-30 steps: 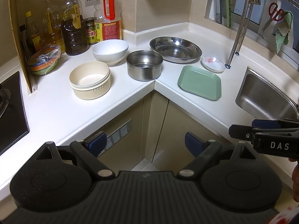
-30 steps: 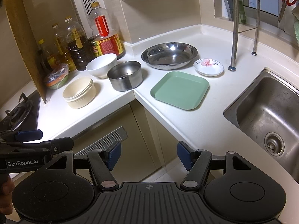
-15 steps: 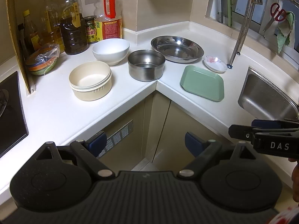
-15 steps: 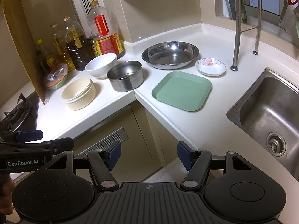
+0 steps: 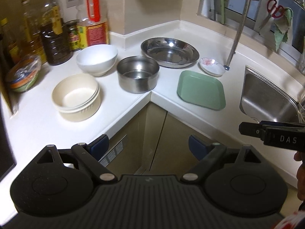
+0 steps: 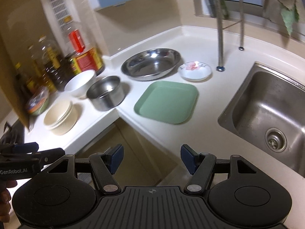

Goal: Organize plates and bowls
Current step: 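Move the open left gripper toward the pale green square plate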

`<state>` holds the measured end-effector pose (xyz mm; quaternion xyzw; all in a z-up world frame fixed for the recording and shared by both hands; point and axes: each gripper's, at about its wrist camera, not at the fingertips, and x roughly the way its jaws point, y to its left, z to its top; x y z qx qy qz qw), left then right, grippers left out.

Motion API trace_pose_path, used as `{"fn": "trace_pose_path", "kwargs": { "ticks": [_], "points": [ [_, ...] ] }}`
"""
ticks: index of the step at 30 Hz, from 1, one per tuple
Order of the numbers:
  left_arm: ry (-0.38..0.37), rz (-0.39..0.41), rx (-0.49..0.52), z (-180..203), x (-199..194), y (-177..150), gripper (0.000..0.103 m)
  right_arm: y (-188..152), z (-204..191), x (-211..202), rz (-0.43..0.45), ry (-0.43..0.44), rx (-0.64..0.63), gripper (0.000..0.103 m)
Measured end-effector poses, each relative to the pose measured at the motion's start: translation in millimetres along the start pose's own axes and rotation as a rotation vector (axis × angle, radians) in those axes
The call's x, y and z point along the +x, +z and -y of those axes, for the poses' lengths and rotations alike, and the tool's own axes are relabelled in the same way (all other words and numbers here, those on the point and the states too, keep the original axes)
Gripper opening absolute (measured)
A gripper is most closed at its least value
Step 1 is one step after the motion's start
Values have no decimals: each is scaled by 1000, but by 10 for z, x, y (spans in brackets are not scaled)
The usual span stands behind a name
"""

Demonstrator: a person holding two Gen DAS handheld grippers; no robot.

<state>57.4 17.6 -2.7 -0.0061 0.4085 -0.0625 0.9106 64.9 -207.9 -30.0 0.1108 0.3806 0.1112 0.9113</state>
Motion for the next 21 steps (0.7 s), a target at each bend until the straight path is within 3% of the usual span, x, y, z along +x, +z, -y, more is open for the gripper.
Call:
{"fn": "trace_pose_path", "kwargs": {
  "ticks": [13,21],
  "points": [
    [-143,1,132,-20,486,414,89,136,150,223,74,-115,118,66],
    [-203,-29,154,121,849,632,87,244,286,349,85,-160,157,66]
  ]
}}
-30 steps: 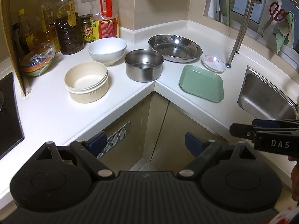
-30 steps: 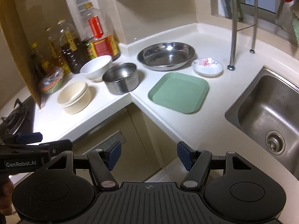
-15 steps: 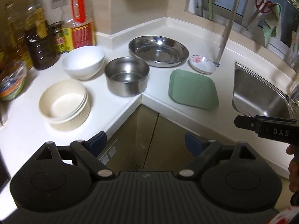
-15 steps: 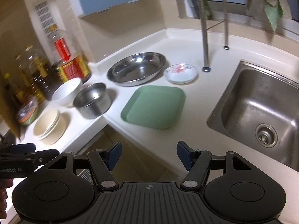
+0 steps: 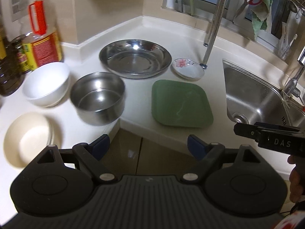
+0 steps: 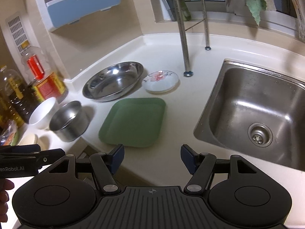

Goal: Organize plates and bowls
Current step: 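Move the open left gripper toward the pale green square plate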

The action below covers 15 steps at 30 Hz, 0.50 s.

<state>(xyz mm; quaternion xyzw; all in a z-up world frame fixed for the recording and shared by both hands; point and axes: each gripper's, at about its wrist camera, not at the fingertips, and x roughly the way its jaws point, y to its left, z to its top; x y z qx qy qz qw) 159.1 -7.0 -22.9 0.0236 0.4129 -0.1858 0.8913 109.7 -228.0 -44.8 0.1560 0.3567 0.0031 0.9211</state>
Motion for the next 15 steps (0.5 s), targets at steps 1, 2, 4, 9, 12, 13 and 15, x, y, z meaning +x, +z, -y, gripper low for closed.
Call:
{"fn": "trace_pose_path", "kwargs": {
  "ticks": [1,2,4,9,12,13,15],
  "points": [
    [-4,0,4,14,47,25,86,22,20,34,-1,-1,4,66],
    [-7,1,6,28,90,48,86,38,40,66,-2,0,8,66],
    [-7,5,13,56,189,91,83,77,86,150,-6,6,12,66],
    [-1,10,14,107,438,167,76,188,196,419,-38,22,30,66],
    [-2,28,20,142,573,216,70,247,226,576,-51,36,25,66],
    [2,34,27,156,618,230,65,266,239,626,-56,39,25,66],
    [3,38,41,195,711,267,60,299,267,709,-62,52,26,66]
  ]
}}
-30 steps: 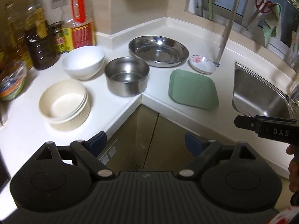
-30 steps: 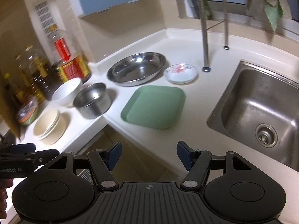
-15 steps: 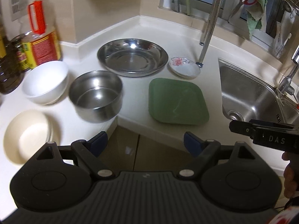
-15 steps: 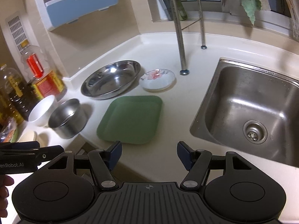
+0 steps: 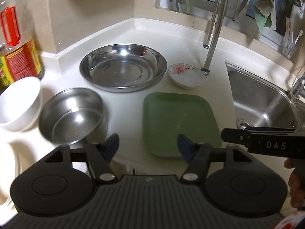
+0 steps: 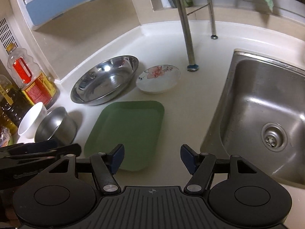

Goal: Organize plates and bowls
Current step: 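Move the open left gripper toward the pale green square plate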

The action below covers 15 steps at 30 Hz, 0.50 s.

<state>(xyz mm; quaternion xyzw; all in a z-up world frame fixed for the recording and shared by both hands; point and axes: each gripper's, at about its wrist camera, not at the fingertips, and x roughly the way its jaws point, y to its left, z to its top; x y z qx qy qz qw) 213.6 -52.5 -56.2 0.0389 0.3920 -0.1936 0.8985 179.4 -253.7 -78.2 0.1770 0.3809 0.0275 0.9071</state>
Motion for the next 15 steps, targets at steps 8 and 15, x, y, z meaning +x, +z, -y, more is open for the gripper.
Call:
{"fn": "trace_pose_path", "kwargs": {
  "ticks": [8,15],
  "points": [
    [37,-16,10,93,328,86,45,94,69,264,-18,26,-25,53],
    [60,-36,-14,65,501,109,36,141,104,415,-37,42,-29,38]
  ]
}}
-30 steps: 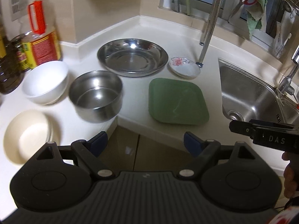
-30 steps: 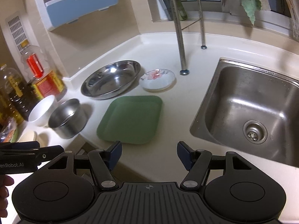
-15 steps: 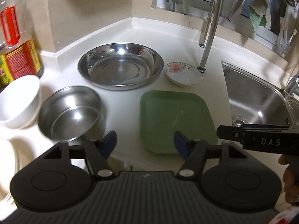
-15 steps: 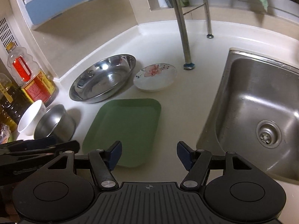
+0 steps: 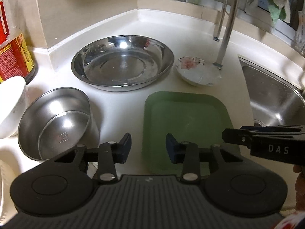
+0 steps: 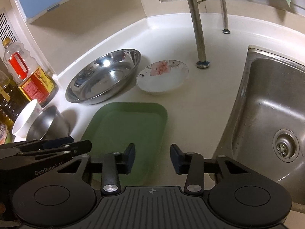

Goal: Organize plates and bowls
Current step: 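Move the open left gripper toward the pale green square plate, then close the left gripper on the green plate's edge and lift it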

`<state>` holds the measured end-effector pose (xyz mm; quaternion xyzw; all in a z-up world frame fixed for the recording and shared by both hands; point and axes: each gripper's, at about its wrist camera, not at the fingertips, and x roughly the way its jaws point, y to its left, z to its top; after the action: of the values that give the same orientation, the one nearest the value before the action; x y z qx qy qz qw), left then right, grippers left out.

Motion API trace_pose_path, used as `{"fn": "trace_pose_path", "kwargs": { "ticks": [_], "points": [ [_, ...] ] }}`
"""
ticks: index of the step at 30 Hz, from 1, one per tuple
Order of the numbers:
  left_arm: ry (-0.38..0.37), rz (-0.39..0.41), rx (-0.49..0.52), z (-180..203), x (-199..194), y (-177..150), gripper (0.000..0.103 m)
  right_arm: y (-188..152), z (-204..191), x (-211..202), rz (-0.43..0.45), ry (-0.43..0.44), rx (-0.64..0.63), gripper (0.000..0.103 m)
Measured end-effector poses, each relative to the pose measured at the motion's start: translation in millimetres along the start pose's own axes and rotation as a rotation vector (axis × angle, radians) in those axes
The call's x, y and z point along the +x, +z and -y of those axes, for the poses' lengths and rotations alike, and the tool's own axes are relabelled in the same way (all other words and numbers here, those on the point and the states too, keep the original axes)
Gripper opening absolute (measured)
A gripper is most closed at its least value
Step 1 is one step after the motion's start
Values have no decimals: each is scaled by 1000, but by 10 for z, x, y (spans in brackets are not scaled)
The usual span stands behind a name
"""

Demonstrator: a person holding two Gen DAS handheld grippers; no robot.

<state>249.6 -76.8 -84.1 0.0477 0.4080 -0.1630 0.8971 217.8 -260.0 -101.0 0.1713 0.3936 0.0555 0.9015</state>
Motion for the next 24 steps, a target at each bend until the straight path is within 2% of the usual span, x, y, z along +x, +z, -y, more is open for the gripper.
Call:
{"fn": "trace_pose_path", "kwargs": {
  "ticks": [8,14,24],
  "points": [
    [18,-14,-17,-14,90,8,27,32,-5,78,-13,9,-19,23],
    [5,-18,-25,-11,117,-21,14,43,18,92,-10,4,-28,16],
    [17,-5,-26,39,36,-27,13,83,86,37,9,35,-4,8]
  ]
}}
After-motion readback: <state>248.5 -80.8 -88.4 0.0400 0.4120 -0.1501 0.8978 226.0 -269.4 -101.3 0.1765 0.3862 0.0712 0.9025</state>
